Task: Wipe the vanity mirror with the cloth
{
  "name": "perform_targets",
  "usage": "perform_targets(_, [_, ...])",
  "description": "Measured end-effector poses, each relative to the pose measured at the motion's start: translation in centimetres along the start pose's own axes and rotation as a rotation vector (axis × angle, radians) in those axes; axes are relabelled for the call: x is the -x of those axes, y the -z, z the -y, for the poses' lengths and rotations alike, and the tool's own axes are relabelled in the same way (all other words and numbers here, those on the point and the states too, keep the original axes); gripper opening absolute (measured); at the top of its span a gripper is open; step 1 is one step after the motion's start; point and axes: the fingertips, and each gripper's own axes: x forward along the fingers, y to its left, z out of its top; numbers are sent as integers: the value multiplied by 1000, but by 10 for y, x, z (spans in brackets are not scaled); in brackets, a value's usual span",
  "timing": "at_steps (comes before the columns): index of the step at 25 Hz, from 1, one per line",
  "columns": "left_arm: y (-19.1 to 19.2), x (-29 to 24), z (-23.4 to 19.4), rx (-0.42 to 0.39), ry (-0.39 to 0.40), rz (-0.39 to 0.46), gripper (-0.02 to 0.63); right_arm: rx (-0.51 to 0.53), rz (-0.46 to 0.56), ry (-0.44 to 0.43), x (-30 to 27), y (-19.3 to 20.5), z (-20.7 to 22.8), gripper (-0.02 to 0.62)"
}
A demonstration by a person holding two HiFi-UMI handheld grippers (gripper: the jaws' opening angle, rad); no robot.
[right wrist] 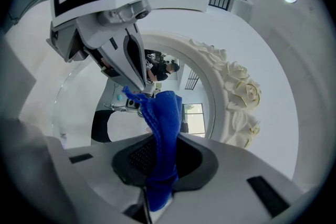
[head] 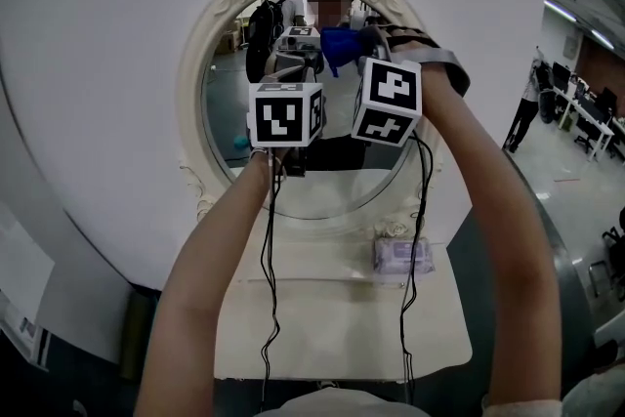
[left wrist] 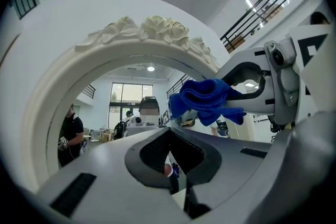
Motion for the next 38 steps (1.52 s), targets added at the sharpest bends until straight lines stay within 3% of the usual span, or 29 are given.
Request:
perform_targets(9, [51,0,9,31,22,-62,3,-16,-46,-64,4,25,-51,72])
perform_targets(21, [165,6,32,66,45,-212,3,-104,-57,-199,5,41,-159,72])
perform_targets(38, [335,41,43,123,23,-447,4,-223,-9,-473,-1,7,-340,72])
